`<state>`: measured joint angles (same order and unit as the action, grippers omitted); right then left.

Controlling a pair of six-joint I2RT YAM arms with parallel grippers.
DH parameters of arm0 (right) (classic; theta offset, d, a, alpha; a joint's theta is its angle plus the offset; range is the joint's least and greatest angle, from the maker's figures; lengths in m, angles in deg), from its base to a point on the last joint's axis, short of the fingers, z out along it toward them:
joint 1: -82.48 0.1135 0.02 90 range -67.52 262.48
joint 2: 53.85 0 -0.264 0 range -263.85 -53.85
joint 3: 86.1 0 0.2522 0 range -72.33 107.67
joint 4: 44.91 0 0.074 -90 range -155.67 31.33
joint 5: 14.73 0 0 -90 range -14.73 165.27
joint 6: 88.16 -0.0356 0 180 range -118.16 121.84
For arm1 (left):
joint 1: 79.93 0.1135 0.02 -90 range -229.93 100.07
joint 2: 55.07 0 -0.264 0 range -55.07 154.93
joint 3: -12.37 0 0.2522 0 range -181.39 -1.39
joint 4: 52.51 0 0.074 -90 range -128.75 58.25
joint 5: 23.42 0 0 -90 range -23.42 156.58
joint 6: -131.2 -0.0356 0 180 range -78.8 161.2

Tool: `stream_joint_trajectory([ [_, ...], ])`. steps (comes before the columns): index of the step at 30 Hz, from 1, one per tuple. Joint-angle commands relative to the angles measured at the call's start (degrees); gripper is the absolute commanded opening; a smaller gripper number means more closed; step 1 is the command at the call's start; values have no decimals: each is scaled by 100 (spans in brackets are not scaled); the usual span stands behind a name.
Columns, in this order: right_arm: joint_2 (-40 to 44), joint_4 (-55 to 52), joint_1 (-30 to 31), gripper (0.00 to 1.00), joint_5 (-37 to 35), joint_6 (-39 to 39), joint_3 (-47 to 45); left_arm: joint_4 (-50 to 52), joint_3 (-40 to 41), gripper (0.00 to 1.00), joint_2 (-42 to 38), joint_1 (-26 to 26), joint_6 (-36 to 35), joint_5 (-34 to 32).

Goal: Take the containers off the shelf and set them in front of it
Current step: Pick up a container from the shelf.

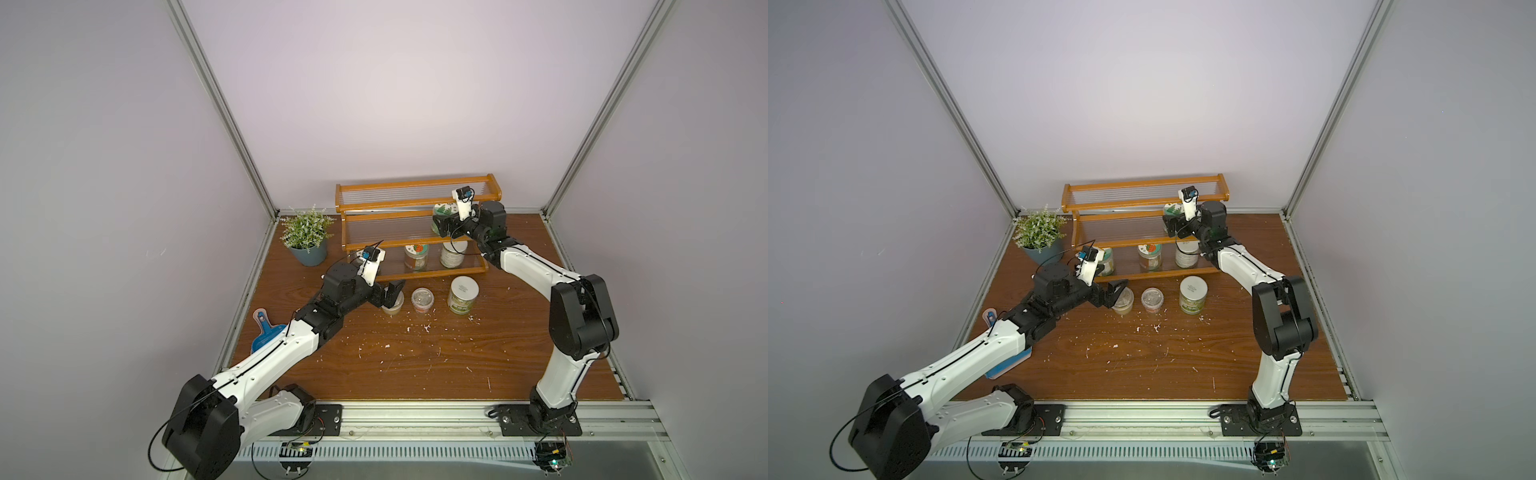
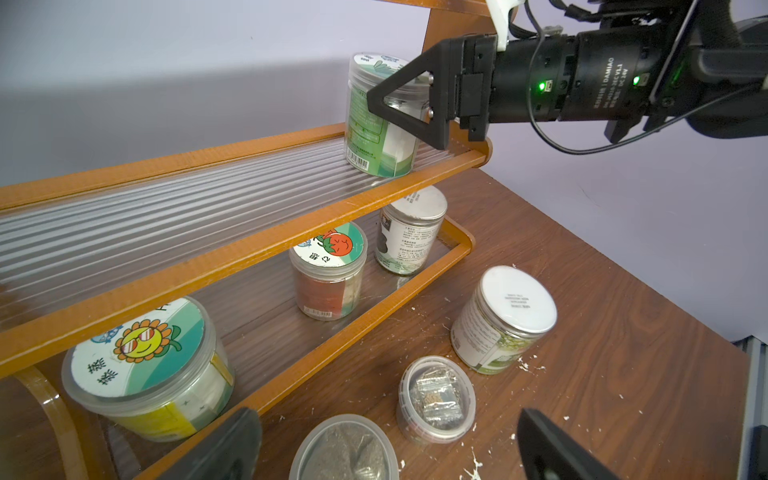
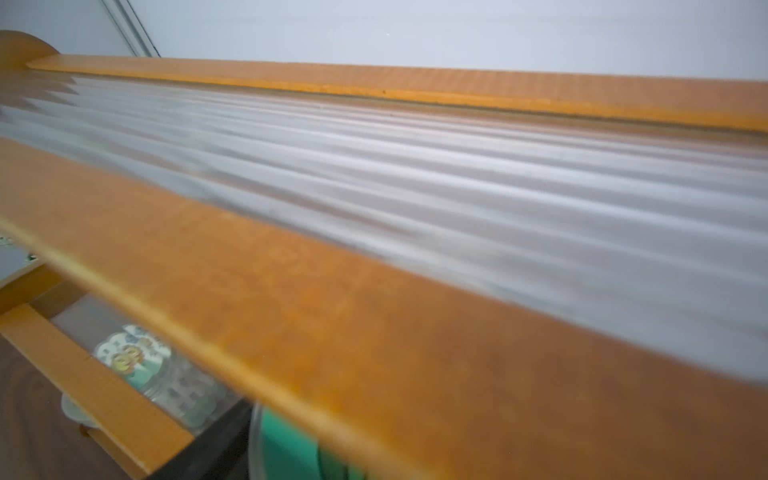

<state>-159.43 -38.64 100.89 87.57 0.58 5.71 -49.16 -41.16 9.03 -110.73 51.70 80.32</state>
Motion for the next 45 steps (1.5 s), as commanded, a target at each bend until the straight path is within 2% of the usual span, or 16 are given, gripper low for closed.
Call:
stream_joint_trajectory([
  [1, -4, 361, -5, 99, -87, 20, 210, 42, 25, 99, -72, 57, -4, -19],
  [5, -110, 329, -33, 98, -45, -23, 349, 46, 65, 99, -74, 56, -13, -40],
  [14, 54, 431, -46, 83, 199, -6, 181, 53, 83, 99, -82, 65, -16, -95],
  [24, 800, 338, -31, 81, 500, 125, -500, 79, 82, 99, -130, 93, 25, -147],
  [33, 1517, -218, 181, 81, 775, 375, -872, 113, 91, 99, -222, 148, 110, -187],
  [39, 1937, -875, 597, 81, 811, 588, -870, 273, 90, 100, -394, 201, 149, -316],
  [45, 2837, -1252, 1248, 81, 861, 654, -1652, 458, 184, 100, -749, 405, 246, -319],
])
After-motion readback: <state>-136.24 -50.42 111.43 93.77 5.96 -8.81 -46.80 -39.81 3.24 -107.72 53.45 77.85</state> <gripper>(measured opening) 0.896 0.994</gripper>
